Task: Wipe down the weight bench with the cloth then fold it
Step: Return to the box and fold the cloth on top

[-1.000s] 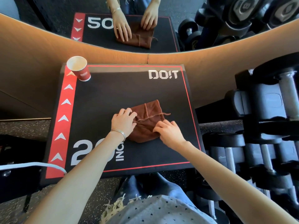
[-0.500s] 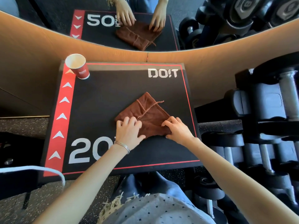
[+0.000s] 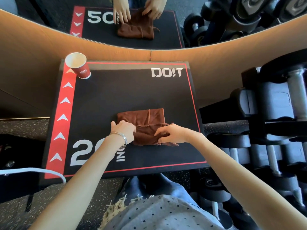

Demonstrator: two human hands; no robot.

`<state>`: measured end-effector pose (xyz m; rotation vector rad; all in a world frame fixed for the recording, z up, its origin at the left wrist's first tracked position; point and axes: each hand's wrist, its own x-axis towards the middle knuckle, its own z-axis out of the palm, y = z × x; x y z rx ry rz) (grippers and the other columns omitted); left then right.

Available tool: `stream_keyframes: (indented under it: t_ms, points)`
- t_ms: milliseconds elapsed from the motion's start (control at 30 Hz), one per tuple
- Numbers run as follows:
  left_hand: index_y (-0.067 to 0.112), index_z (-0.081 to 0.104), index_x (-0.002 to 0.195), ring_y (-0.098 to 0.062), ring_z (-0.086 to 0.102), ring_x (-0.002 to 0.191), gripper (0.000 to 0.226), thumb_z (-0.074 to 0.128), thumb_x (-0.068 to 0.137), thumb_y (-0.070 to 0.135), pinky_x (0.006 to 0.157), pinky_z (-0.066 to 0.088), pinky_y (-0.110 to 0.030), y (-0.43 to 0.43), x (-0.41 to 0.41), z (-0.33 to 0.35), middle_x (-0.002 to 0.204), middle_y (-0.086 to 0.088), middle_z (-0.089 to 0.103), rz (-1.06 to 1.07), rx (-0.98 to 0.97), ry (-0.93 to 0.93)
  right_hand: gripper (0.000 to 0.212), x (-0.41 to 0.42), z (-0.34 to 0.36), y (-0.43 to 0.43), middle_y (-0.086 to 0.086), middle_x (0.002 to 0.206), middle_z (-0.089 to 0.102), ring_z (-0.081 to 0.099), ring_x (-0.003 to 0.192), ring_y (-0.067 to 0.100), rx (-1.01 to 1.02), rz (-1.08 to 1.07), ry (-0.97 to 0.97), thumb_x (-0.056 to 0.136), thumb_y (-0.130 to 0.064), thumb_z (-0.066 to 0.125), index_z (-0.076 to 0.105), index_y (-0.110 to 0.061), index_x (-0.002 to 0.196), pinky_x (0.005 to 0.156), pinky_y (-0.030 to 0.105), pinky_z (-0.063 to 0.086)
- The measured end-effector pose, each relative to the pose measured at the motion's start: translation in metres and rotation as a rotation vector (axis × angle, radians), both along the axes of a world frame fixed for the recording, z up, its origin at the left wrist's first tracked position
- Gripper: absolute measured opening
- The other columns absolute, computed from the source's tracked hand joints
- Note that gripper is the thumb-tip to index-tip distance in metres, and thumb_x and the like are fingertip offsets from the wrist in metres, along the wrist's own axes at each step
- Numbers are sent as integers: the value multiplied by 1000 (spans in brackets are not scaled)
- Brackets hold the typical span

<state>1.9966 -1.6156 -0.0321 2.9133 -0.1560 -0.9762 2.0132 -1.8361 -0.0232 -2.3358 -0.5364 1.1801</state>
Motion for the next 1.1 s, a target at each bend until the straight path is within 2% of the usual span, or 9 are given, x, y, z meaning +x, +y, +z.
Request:
stream_keyframes:
  t_ms: [67,167,333,400,633,733,867,1000,1100]
  points:
    - [30,67,97,-21,40,120,26,50,88,13,105,22,-52,-2,1,4,111,3,60,-26,72,45,25,3,4,6,-21,78,61,55,72,0,-44,126,-34,90,-31,59,62,-31,114,73,22,39]
    - [26,67,96,-22,38,121,29,44,89,10,103,23,-51,-4,-2,4,112,1,60,-31,85,88,28,1,1,10,-5,105,63,49,97,15,-89,207,-38,96,-32,50,60,-23,121,79,26,35]
    - [26,56,114,-22,46,115,21,47,95,30,91,33,-39,4,-11,-3,119,3,57,141,-47,-255,31,-4,-7,8,5,122,58,45,114,27,-144,-120,-412,98,-30,46,49,-21,128,90,40,43]
    - [26,56,112,-22,47,111,25,55,89,37,86,34,-37,5,-18,-9,117,3,55,142,-95,-402,38,-5,-10,9,4,125,54,43,116,28,-169,-173,-435,96,-31,51,45,-22,132,94,42,41]
    - [28,49,122,-22,42,113,64,75,68,51,89,34,-35,1,-38,-24,124,0,46,-128,-72,-425,45,-10,-19,13,3,123,53,39,117,27,-237,-235,-443,90,-28,59,42,-23,132,98,45,34]
    - [25,55,118,-24,46,110,57,79,69,38,86,39,-35,1,-37,-25,119,-3,52,-76,-107,-445,45,-10,-18,13,1,120,54,41,115,26,-194,-252,-456,87,-28,64,44,-21,126,97,45,33]
    - [20,69,95,-27,59,89,38,83,61,14,70,45,-37,8,-36,-24,97,-5,64,-77,-180,-579,60,-9,-15,10,1,119,53,43,116,24,-143,-258,-379,77,-36,74,43,-23,127,98,45,32]
    - [23,72,89,-25,59,92,12,71,77,20,74,36,-34,10,-33,-22,93,2,67,46,-304,-598,54,-10,-16,7,-1,119,56,43,116,24,-153,-220,-366,79,-30,72,45,-24,126,97,46,32]
    - [20,71,93,-23,58,93,16,61,88,32,77,33,-34,12,-30,-17,94,3,69,175,-381,-539,45,-8,-15,4,-3,115,60,44,113,24,-89,-207,-362,81,-21,69,50,-24,122,96,44,38]
